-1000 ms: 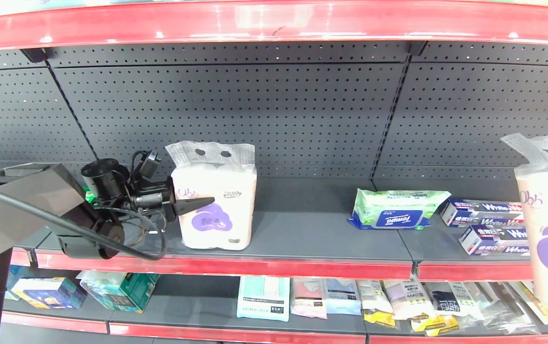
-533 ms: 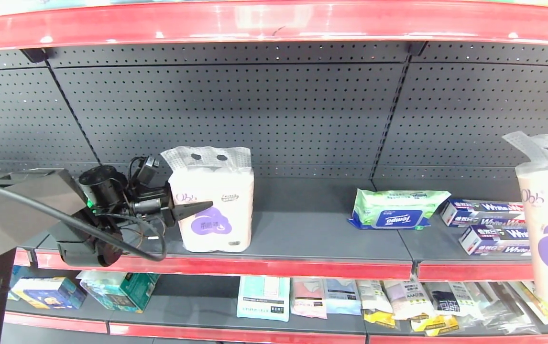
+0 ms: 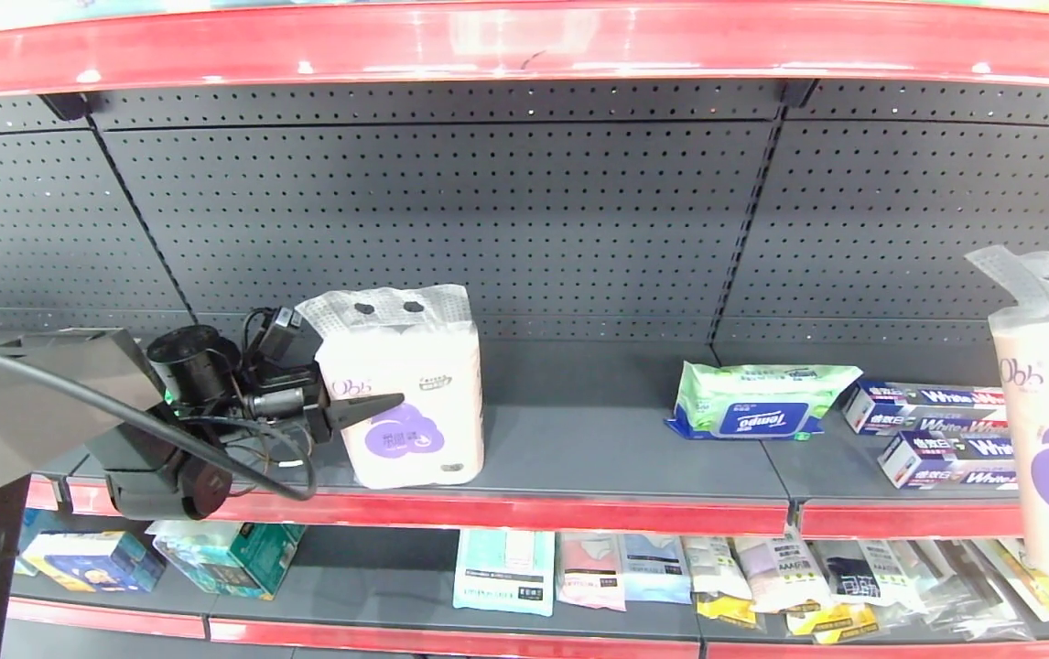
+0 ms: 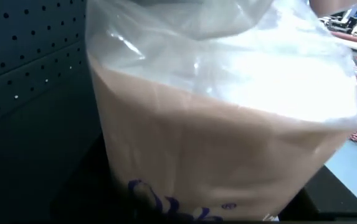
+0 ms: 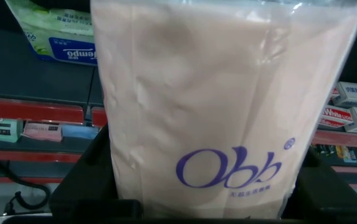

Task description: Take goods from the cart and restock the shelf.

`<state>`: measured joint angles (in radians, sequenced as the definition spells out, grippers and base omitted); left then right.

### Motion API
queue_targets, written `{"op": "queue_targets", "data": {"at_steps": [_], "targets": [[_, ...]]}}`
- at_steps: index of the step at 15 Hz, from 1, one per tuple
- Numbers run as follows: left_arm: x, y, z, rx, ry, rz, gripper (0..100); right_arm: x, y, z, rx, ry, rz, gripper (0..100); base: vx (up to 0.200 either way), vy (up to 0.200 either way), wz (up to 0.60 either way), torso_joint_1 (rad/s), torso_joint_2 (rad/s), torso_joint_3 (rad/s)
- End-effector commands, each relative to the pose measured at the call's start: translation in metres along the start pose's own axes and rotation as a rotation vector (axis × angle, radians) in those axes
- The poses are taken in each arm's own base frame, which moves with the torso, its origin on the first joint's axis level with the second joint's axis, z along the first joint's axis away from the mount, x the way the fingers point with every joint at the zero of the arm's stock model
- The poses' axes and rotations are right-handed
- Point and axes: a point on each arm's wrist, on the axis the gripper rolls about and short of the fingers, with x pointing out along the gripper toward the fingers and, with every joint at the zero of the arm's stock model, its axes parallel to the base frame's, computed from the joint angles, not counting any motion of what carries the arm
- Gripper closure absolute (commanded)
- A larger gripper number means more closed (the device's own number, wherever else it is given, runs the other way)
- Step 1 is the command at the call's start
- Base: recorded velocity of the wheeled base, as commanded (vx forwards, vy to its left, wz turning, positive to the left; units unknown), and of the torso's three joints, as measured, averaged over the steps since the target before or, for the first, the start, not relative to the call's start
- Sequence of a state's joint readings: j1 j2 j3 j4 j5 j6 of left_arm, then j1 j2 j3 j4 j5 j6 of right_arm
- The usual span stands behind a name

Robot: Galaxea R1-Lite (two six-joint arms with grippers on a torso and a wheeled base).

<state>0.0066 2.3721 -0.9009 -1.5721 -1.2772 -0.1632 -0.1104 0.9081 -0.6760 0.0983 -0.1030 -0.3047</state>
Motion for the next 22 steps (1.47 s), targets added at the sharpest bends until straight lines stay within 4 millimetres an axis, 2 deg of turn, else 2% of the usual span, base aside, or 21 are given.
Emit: {"op": "queue_targets", "data": {"at_steps": [1,6,22], "targets": [[-0.002,0.0,-0.003,-0.011,0.004,-0.004,100,0.001,0.0,0.0,0.0,0.001,-0.001,100,0.0,0.0,0.0,0.0,0.0,0.0],[-0.002,-0.001,-0.001,-0.003,0.013,-0.067,100,0.001,-0.001,0.002,0.0,0.0,-0.006,100,0.0,0.0,0.0,0.0,0.0,0.0],[0.001,-0.001,0.008,-0.003,0.006,-0.076,100,0.0,-0.001,0.002,0.0,-0.001,-0.008,100,0.0,0.0,0.0,0.0,0.0,0.0]]}}
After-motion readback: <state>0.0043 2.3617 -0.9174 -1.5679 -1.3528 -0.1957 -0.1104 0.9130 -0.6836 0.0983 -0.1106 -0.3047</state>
